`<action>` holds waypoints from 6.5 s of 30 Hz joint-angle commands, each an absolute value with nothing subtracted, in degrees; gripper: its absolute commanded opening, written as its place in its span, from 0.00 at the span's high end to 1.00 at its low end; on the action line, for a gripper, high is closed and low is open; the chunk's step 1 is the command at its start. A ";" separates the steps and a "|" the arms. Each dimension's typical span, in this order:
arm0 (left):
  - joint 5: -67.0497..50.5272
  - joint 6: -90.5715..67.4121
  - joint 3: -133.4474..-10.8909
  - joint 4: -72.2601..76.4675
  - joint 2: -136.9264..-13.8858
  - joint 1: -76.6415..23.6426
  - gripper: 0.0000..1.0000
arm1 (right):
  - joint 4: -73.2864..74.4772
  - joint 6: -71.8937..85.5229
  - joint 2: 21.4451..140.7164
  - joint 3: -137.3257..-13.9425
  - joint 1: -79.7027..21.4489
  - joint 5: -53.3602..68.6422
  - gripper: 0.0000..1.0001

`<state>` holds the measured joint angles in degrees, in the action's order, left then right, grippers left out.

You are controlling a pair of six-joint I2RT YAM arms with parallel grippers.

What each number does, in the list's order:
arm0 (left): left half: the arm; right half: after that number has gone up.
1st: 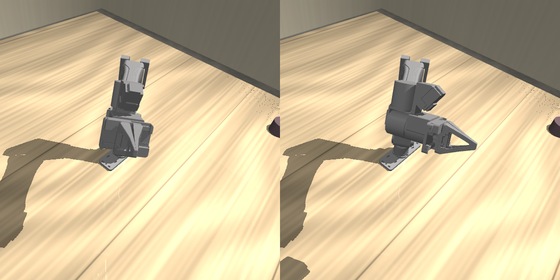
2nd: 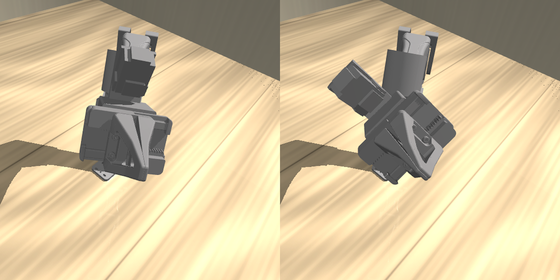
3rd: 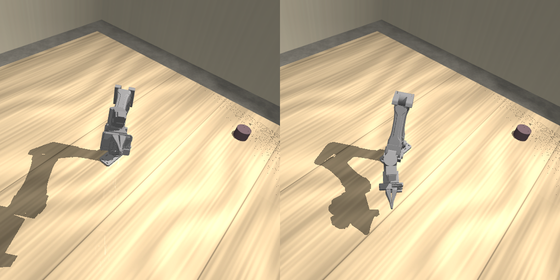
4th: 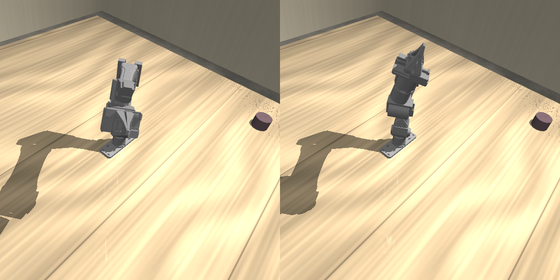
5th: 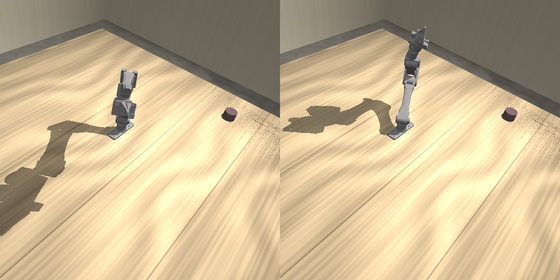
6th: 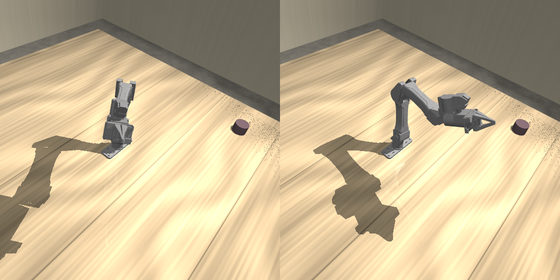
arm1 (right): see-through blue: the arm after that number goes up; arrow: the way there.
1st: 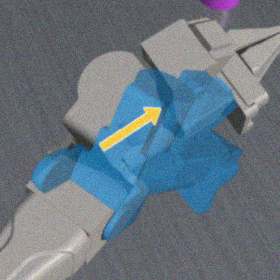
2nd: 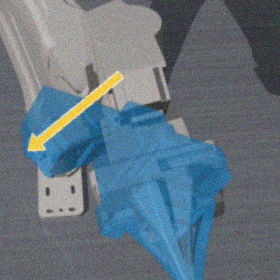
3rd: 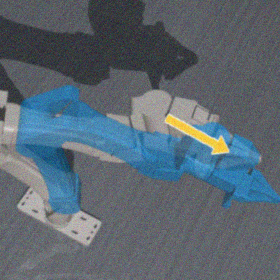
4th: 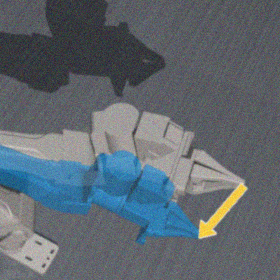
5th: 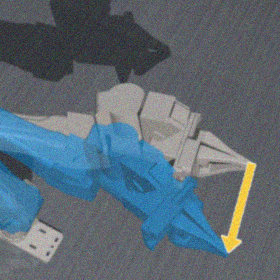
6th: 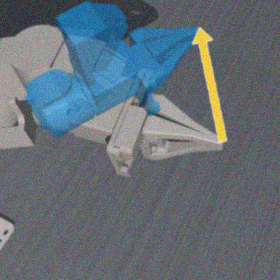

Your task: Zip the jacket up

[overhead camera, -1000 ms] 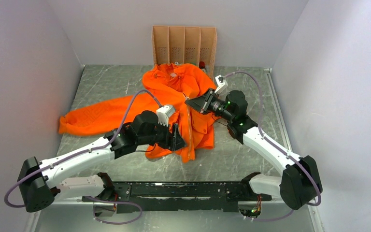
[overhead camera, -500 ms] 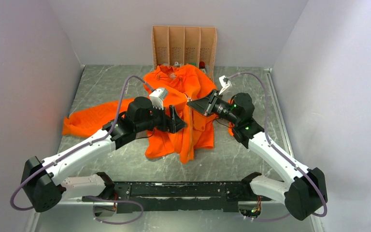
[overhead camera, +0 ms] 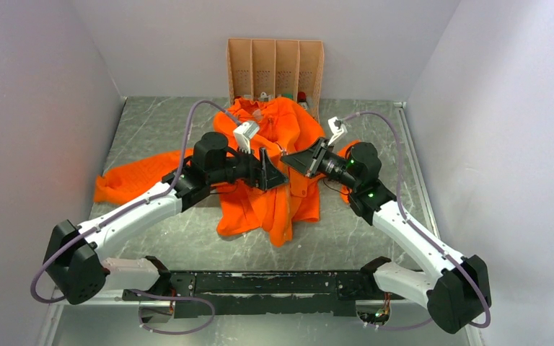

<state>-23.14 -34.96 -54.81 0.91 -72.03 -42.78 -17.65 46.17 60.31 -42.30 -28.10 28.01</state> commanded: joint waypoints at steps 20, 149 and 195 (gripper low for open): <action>-24.31 -33.56 -59.59 3.08 -79.36 -42.61 0.25 | -23.93 47.61 62.30 -42.10 -28.63 30.38 1.00; -20.73 -18.93 -62.48 -33.72 -73.21 -11.00 0.92 | -7.32 36.89 65.54 -51.90 -22.54 -13.45 1.00; 4.85 -5.40 -43.91 5.72 -52.51 -15.91 0.00 | -21.10 5.78 58.95 -35.80 -20.45 -29.13 0.01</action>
<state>4.89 -9.63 -47.55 -4.80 -51.86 -15.97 -8.47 13.43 60.69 -42.85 -20.69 -25.39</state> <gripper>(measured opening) 0.995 0.992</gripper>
